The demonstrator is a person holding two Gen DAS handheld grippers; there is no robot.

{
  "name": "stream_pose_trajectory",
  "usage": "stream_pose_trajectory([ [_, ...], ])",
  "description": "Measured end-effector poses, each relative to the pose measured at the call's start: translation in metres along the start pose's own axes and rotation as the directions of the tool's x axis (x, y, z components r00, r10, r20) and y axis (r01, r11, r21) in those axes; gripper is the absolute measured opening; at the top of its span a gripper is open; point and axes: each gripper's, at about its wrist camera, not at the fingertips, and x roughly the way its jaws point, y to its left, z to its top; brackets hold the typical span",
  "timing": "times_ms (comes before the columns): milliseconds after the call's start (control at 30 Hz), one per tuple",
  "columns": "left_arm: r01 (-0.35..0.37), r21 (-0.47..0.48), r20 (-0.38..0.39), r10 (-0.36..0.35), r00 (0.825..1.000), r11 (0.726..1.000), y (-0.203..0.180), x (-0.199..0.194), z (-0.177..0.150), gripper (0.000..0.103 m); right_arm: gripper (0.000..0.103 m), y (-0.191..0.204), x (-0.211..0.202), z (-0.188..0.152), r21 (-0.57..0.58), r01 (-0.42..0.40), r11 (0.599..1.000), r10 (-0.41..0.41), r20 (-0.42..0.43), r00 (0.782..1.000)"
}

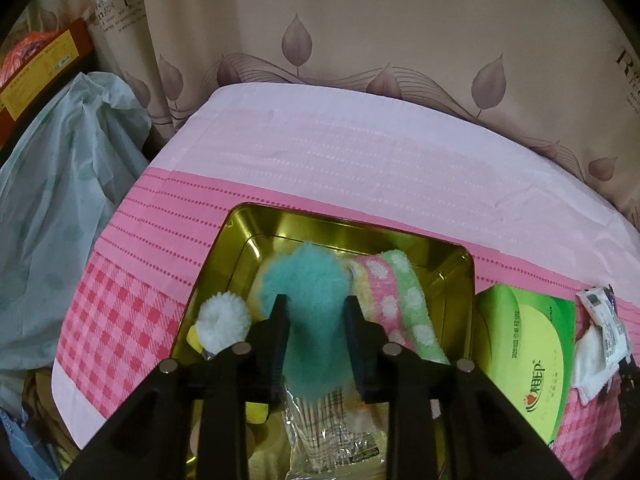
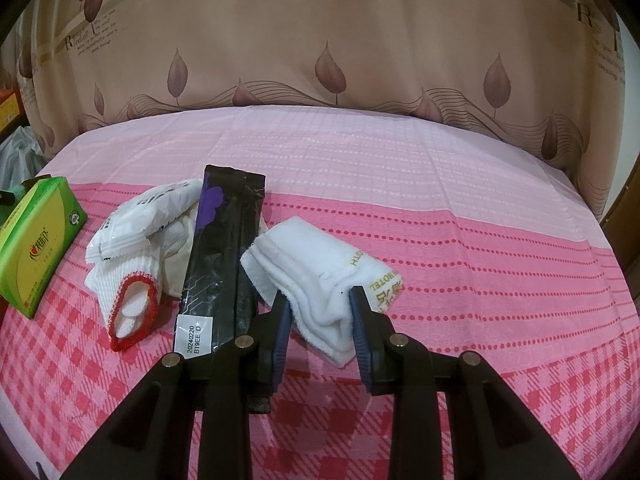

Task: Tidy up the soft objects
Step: 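Carry the teal pom-pom into the gold tin and open the left tool, then carry the white socks into the gold tin and open the right tool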

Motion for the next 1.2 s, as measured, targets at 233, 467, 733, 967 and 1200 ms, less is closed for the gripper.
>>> stream_pose_trajectory([
  [233, 0.003, -0.003, 0.017, -0.003, 1.0, 1.0, 0.001, -0.008, -0.003, 0.037, 0.028, 0.0, 0.0, 0.0, -0.001, 0.0, 1.0, 0.0, 0.0, 1.0],
  [467, 0.019, -0.004, 0.068, -0.018, 0.998, 1.0, -0.001, -0.039, -0.021, 0.037, 0.028, 0.001, 0.0, -0.001, 0.0, 0.0, 1.0, 0.0, 0.0, 1.0],
  [733, -0.016, 0.02, 0.145, 0.013, 0.989, 1.0, 0.002, -0.074, -0.058, 0.039, 0.027, 0.001, 0.0, -0.001, 0.001, 0.0, 1.0, 0.0, 0.01, 1.0],
  [967, -0.139, 0.077, 0.242, 0.117, 0.963, 0.987, 0.009, -0.094, -0.093, 0.047, 0.023, 0.002, -0.001, -0.002, -0.008, 0.015, 1.0, -0.015, 0.021, 1.0],
  [1200, -0.162, 0.097, 0.292, 0.128, 0.948, 0.982, 0.019, -0.104, -0.121, 0.056, 0.022, 0.001, -0.009, -0.003, -0.002, 0.028, 1.0, -0.028, 0.054, 0.998],
])
